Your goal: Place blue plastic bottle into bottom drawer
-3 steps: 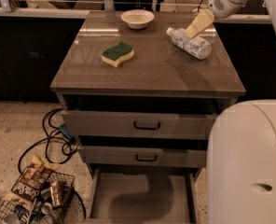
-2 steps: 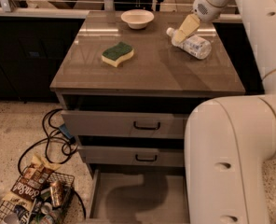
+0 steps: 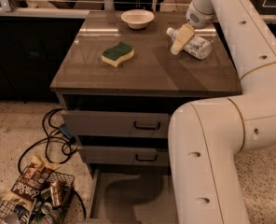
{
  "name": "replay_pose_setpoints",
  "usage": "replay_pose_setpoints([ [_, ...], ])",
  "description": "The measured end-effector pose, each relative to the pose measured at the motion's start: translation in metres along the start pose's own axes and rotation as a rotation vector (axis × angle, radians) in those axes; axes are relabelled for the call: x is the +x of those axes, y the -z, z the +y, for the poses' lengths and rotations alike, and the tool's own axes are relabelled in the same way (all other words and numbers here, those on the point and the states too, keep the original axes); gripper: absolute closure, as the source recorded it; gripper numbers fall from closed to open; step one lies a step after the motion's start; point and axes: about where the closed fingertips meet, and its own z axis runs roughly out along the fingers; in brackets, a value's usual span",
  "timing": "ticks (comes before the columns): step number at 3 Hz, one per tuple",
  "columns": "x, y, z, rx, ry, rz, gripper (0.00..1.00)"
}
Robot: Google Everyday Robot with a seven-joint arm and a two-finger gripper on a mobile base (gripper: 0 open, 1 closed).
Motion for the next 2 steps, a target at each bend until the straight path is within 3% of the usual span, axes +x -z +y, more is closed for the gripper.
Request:
replay_pose_setpoints([
  [1,0.0079,-0.0062,-0.0095,0.071,0.0,0.097,0.0],
  [2,0.0034,-0.0122,-0.0084,0.095,0.016,0.131,0.0],
])
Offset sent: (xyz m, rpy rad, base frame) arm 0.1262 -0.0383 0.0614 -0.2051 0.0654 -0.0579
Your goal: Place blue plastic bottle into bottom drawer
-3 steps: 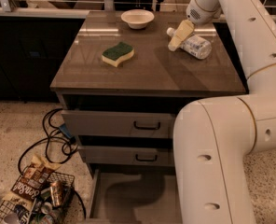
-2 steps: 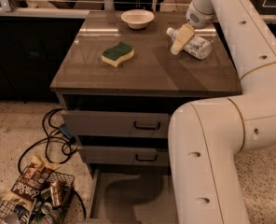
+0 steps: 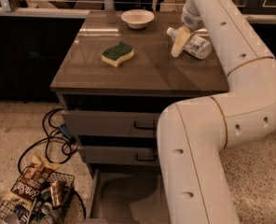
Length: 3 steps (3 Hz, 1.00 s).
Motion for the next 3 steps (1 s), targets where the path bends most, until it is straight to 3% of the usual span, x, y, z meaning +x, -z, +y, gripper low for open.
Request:
replay_pose_setpoints([
  [1,-0.012,-0.016,0.001,0.034,0.033,0.02,0.0],
  [2,-0.018,-0.027,-0.016,0.106,0.052,0.02,0.0],
  [3,-0.013,-0.029,-0.037,0.191,0.046,0.042,0.09],
])
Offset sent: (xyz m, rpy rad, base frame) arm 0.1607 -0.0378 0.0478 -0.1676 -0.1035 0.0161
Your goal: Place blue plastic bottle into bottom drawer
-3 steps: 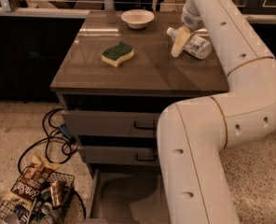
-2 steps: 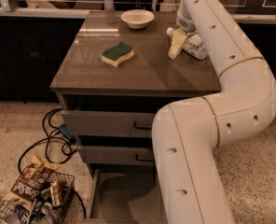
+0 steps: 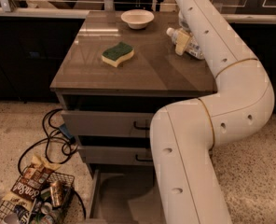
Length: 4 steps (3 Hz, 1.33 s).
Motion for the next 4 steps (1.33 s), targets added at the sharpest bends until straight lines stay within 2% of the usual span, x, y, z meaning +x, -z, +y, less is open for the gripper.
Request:
replay_pose_setpoints([
  [1,0.0004,-0.004,0.0008,0.0,0.002,0.003,0.27],
  [2,0.0004,-0.0051,0.0014,-0.001,0.002,0.004,0.58],
  [4,0.0011,-0.0136,0.0044,-0.007,0.005,0.009,1.0],
])
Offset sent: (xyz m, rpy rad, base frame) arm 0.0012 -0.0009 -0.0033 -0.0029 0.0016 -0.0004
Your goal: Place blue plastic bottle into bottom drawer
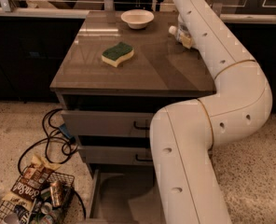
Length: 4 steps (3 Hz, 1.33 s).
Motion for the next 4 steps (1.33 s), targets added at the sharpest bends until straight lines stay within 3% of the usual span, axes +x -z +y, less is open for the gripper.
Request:
replay_pose_setpoints([
  [1,0.0,-0.001,0.0,0.0,0.0,0.0,1.0],
  [2,0.015,0.037,-0.034,0.075,-0.031,-0.016,1.0],
  [3,0.027,0.063,-0.054,0.122,-0.048,-0.022,1.0],
  [4,0.053,0.085,-0.059,0.135,-0.052,0.009,1.0],
])
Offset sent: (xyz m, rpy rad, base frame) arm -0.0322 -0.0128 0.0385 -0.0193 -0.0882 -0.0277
